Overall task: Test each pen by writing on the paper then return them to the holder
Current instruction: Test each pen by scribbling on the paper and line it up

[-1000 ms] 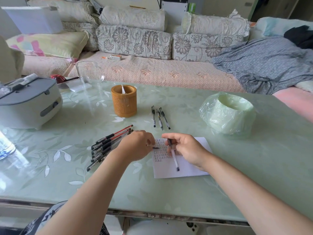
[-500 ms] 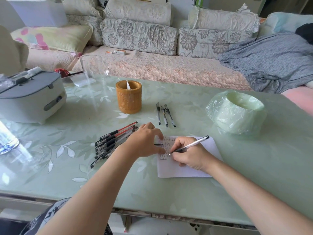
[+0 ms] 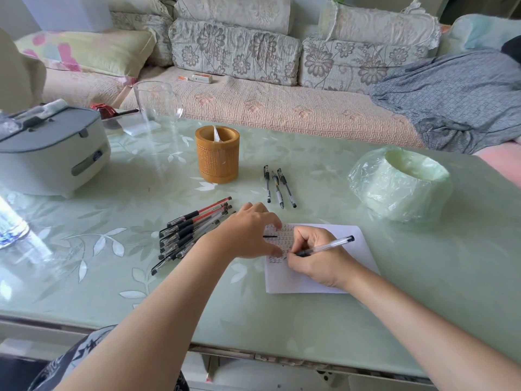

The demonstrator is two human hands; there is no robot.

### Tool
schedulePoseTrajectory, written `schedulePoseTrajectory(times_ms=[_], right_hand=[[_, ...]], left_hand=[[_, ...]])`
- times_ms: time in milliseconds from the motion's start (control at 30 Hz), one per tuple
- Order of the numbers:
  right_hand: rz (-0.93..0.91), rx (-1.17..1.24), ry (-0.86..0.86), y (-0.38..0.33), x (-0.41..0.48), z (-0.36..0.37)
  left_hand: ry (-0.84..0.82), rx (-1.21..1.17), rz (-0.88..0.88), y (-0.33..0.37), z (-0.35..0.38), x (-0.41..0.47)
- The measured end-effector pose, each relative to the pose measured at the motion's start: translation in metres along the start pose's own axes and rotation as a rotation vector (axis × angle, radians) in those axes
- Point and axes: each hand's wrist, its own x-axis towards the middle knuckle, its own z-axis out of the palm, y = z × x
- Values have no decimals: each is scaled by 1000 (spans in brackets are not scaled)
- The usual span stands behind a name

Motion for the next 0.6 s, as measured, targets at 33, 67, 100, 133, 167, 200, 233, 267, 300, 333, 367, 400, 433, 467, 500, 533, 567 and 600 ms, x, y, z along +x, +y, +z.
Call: schedulePoseTrajectory(times_ms=[33,67,100,133,167,200,233,267,300,333,367,400,433,467,500,533,567,600], right_hand=[[-4,-6,2,0,0,0],[-3,-8,4,0,0,1],[1,-7,4,0,0,1],[7,-7,6,1,1,1],[13,-12,7,1,1,1],[16,-19,8,1,1,1],[17,-29,7,1,1,1],[16,-40,5,1,1,1],[14,-54,3,0,1,1],[15,-68,3,-1,1,1],[16,-80,6,-1,0,2],[16,-87,9,-2,0,2],[14,-92,11,-2,0,3],[12,-96,12,-2,0,3],[9,-101,13,-1,0,3],[6,-109,15,-1,0,3],[0,-118,18,0,0,3],[-6,-123,22,0,0,3]], left_hand=[[2,-1,-2,0,0,0],[3,-2,-5,0,0,0],[5,-3,-8,1,1,0],[7,-5,-11,1,1,0],[11,-6,-13,1,1,0],[17,-6,-14,2,1,0],[22,-6,-13,2,2,0],[25,-7,-15,2,2,0],[29,-10,-16,3,2,1],[33,-13,-18,3,2,1],[35,-16,-20,3,2,1],[34,-18,-23,3,2,1],[33,-19,-25,3,2,0],[32,-18,-28,3,2,0],[31,-16,-29,3,2,0],[31,-15,-30,3,2,0],[30,-13,-32,3,2,1],[27,-11,-33,3,2,1]])
